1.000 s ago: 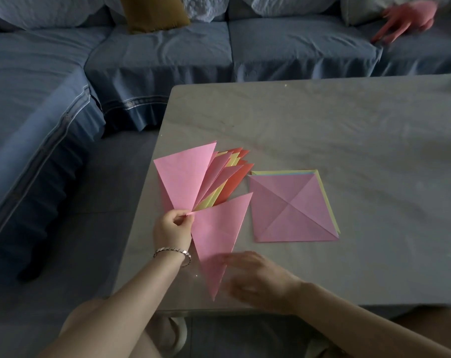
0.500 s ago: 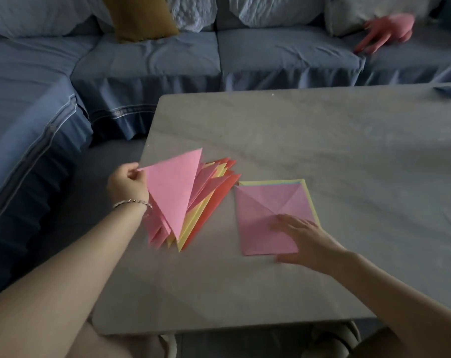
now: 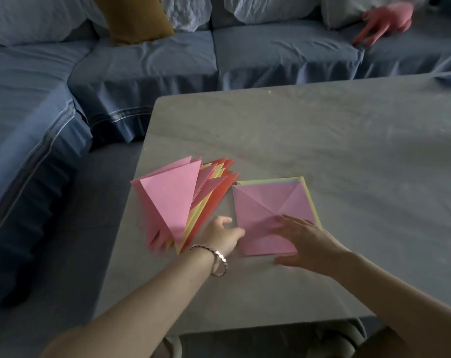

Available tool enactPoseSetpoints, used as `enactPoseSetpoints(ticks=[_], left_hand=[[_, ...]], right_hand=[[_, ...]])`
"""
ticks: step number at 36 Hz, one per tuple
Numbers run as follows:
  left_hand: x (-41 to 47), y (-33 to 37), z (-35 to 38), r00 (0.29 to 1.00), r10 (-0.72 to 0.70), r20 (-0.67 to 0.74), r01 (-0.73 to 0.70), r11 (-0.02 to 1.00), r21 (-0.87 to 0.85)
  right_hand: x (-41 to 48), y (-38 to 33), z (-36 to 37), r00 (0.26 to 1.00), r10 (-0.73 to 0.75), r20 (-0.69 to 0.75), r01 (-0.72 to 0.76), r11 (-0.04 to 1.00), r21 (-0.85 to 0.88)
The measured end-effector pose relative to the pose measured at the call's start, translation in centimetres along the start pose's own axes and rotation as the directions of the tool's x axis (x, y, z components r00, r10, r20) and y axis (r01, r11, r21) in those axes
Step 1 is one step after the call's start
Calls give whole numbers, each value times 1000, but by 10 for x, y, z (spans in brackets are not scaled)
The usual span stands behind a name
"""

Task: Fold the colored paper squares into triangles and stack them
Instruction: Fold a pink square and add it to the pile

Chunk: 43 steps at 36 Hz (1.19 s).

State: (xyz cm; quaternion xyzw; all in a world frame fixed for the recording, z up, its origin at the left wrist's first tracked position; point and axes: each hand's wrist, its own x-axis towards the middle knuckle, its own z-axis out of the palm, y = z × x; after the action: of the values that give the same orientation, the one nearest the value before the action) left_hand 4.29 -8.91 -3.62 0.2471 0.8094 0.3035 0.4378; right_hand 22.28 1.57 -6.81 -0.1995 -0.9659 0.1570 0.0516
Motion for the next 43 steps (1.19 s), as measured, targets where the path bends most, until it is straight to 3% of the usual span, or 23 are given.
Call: enactPoseSetpoints(ticks=[5, 9, 14, 18, 22, 27, 30, 33, 35, 37, 39, 43], left_hand=[[3, 6, 10, 999, -34, 18, 38, 977, -210], [5, 10, 14, 1000, -21, -13, 15, 939, -343], [6, 15, 15, 998, 23, -60, -40, 952, -303], [2, 21, 16, 997, 28, -68, -47, 957, -287], [13, 22, 16, 998, 5, -67, -26, 947, -320], [25, 16, 15, 997, 13, -72, -31, 963, -267], [9, 24, 10, 993, 55, -107, -74, 981, -178], [10, 23, 8, 985, 71, -159, -104, 973, -206], [13, 24, 8, 989, 59, -137, -92, 964, -248], [12, 33, 5, 999, -53, -8, 46, 919, -392], [20, 35, 0, 993, -102, 62, 119, 888, -445], [41, 18, -13, 980, -183, 76, 197, 938, -285]], right_hand=[[-4, 1, 5, 998, 42, -40, -38, 995, 93], [-3, 1, 10, 998, 58, -40, -55, 996, 68], [-3, 3, 10, 996, 89, -14, -88, 993, 75], [-1, 0, 5, 993, 114, -28, -106, 972, 211], [-2, -4, 1, 974, 215, -67, -182, 926, 332], [-1, -6, -4, 938, 345, 18, -316, 838, 445], [-1, -4, -3, 916, 399, -38, -349, 841, 414], [0, -9, -1, 894, 433, -114, -368, 856, 364], [1, -15, -2, 891, 338, -303, -275, 933, 233], [1, -22, -3, 892, 115, -438, -100, 993, 56], [0, -27, -5, 911, -80, -404, 68, 997, -45], [-10, -34, -8, 887, -356, -295, 332, 934, -129]])
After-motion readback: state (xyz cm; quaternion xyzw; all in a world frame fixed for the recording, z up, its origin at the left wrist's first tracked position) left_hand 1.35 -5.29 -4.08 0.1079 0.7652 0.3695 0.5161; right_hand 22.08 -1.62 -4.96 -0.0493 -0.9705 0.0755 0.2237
